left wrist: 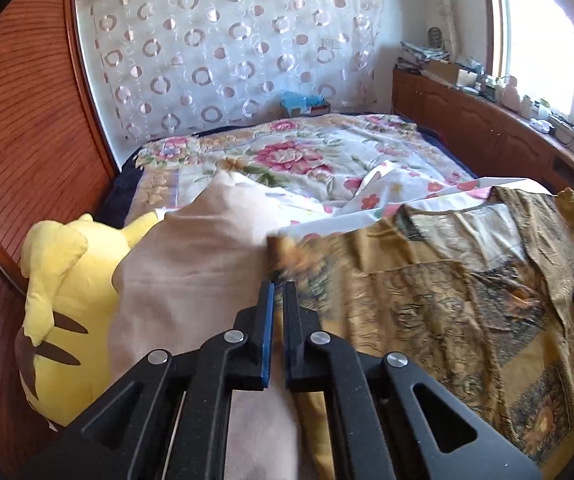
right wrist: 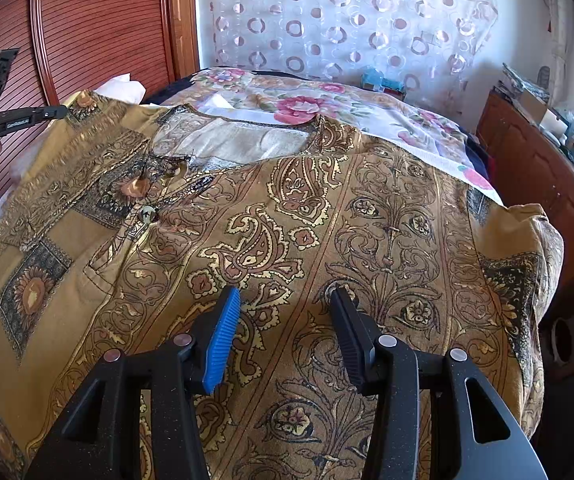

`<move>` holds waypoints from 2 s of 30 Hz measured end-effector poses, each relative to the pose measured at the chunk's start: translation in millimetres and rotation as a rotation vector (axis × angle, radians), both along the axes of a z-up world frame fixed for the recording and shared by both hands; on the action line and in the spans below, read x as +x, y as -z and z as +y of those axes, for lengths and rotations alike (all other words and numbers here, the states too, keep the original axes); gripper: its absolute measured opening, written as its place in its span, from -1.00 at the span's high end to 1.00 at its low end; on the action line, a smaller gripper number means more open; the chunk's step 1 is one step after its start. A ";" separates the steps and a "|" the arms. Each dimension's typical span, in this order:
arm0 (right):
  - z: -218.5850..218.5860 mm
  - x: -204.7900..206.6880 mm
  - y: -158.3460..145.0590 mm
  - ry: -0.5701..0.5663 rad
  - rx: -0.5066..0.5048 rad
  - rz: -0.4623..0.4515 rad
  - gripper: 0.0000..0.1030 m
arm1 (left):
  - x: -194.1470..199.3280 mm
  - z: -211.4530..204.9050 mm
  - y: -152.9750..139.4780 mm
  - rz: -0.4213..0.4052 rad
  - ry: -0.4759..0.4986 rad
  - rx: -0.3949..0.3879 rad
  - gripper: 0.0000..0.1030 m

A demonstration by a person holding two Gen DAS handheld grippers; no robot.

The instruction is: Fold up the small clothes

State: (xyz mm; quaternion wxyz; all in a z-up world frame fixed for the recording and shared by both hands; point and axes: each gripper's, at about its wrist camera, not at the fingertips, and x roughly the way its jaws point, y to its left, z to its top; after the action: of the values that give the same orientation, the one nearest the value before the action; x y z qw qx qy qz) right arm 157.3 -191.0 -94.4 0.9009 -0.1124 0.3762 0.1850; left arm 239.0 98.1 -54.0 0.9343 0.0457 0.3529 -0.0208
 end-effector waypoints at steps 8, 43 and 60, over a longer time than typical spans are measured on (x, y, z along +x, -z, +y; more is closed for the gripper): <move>0.6 0.3 0.2 -0.001 0.001 0.001 0.04 | -71.2 -33.5 -45.0 -0.205 0.103 -0.041 -0.38; -179.2 -22.9 -6.4 0.342 0.069 -0.040 0.02 | -157.0 -72.3 -16.6 -0.185 0.047 -0.227 -0.61; -189.2 -16.3 -5.7 0.332 0.108 0.003 0.98 | -162.2 -110.1 -0.2 -0.141 0.134 -0.191 -0.61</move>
State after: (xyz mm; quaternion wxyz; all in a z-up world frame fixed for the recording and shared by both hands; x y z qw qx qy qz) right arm 141.0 -380.2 -88.7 0.9233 0.0000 0.3803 0.0540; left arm 76.7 -12.0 -53.9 0.9534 -0.0188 0.2790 -0.1136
